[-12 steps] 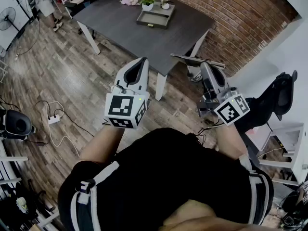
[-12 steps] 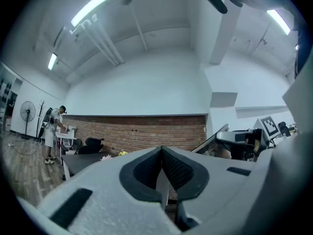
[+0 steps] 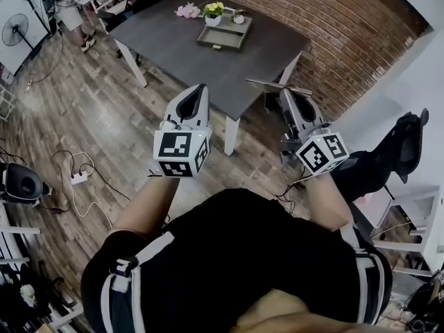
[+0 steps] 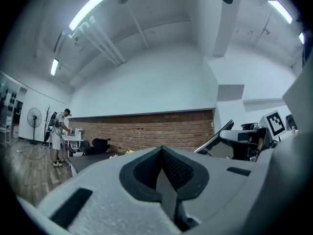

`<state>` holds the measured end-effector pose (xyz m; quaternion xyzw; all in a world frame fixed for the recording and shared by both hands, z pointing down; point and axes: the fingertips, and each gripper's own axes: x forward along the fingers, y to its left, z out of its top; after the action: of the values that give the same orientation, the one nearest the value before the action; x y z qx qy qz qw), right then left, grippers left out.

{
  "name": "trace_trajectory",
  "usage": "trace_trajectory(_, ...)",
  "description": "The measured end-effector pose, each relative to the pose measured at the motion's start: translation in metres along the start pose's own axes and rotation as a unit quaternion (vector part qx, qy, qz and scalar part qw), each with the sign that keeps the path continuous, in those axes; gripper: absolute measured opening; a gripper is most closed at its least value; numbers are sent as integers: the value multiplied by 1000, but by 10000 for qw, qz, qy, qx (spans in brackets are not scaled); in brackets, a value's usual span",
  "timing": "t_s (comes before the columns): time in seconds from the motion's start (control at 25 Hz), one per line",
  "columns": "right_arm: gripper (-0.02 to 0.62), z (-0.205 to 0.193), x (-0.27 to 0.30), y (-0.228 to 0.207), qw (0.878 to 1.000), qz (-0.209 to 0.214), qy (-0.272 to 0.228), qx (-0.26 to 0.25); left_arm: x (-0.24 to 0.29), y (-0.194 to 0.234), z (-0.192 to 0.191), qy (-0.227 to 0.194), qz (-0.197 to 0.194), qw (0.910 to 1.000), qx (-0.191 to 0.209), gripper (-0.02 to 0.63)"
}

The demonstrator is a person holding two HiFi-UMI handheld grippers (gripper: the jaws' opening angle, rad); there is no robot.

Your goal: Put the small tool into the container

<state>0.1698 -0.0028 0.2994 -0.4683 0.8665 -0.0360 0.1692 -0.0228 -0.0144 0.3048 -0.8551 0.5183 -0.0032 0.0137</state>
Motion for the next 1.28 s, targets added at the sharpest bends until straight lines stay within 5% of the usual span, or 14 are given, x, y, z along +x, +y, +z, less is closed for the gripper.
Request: trace_trajectory(1.28,77,-1,16,23,9997,55,-142,175,-28,53,-5,-58,152,9998,-62,8)
